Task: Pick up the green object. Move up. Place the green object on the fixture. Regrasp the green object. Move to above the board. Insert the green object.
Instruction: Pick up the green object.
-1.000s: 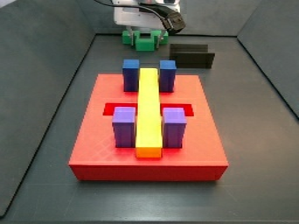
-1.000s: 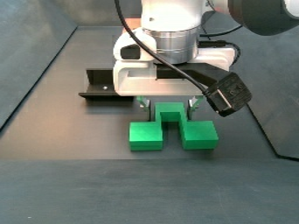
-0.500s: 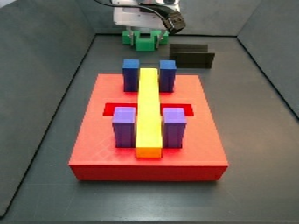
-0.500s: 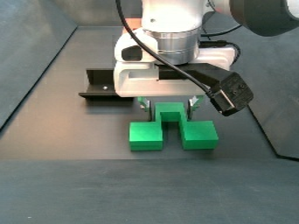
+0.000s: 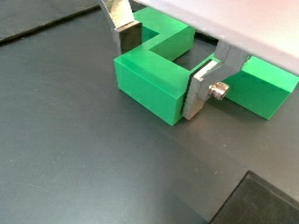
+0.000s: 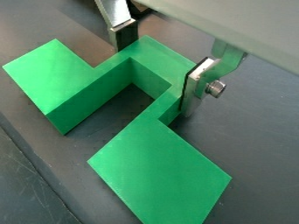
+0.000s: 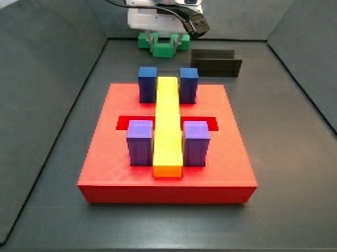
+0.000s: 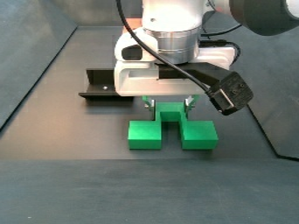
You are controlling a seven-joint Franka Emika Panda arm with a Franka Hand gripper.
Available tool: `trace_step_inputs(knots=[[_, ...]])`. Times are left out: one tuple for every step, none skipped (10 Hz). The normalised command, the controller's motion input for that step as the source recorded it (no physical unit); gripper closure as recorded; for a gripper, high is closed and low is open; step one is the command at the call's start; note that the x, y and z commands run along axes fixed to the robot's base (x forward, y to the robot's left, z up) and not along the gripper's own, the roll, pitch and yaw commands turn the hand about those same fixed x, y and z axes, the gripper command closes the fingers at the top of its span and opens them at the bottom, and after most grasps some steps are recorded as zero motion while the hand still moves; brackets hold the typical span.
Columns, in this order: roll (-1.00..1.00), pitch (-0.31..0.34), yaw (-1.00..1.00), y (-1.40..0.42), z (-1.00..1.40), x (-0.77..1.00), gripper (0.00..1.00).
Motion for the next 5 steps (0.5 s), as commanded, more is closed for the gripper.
trace_step_inputs(knots=[[0.0,0.0,0.0,0.0,0.0,0.0,1.0],[0.0,0.0,0.0,0.0,0.0,0.0,1.0],[0.0,0.0,0.0,0.0,0.0,0.0,1.0],[0.0,0.0,0.0,0.0,0.0,0.0,1.0],[0.0,0.0,0.0,0.0,0.0,0.0,1.0]])
